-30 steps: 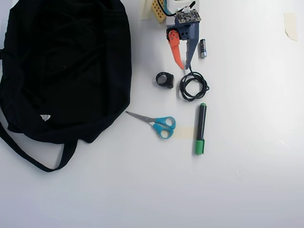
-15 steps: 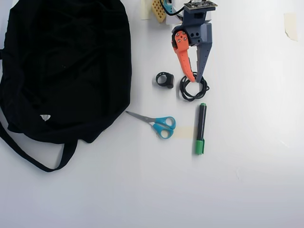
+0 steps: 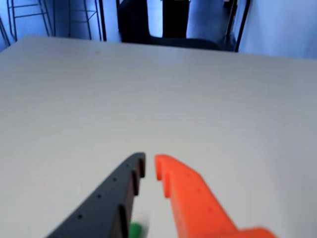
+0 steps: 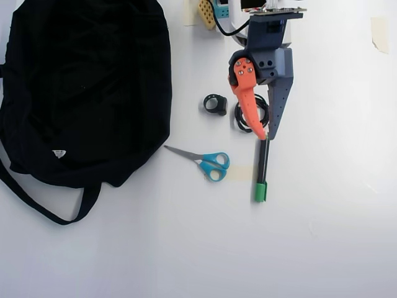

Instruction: Put the cable into the black bag

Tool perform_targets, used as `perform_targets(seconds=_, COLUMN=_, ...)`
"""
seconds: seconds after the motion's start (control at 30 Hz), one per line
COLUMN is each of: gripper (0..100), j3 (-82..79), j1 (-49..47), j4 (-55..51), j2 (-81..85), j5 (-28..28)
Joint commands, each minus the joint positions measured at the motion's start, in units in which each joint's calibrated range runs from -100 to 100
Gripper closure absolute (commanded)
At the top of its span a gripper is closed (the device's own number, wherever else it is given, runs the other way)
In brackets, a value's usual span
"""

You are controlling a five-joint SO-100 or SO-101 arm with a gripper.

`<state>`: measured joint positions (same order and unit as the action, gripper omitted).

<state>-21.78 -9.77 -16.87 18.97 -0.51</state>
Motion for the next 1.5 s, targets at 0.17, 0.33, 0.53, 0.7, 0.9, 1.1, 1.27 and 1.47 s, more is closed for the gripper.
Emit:
perform_targets(seconds=0.17, gripper=97, j3=17.5, j1=1.6, j4=1.2, j2=-10.8, j5=0.4)
perform_targets(seconds=0.33, gripper=97, j3=19.6, j1=3.1, j4=2.0, j2=-13.0, j5=0.3)
perform_targets(seconds=0.53, gripper=97, j3=18.8, j1=3.3, j4=2.8, j2=-13.0, j5=0.3)
perform_targets(seconds=0.7, gripper=97, j3=18.7, j1=3.3, j4=2.8, j2=-13.0, j5=0.3)
perform_targets(seconds=0.9, gripper=97, j3=17.8, j1=2.7, j4=2.0, j2=-12.6, j5=0.3)
perform_targets(seconds=1.1, gripper=97, j3=14.8, j1=2.6, j4=2.0, j2=-11.7, j5=0.3)
perform_targets(seconds=1.27, gripper=97, j3=16.8, j1=1.2, j4=-10.8, j2=-11.5, j5=0.3)
perform_targets(seconds=1.47, gripper=97, j3=23.8, j1=-0.2, j4=-30.7, j2=-11.0, j5=-0.1)
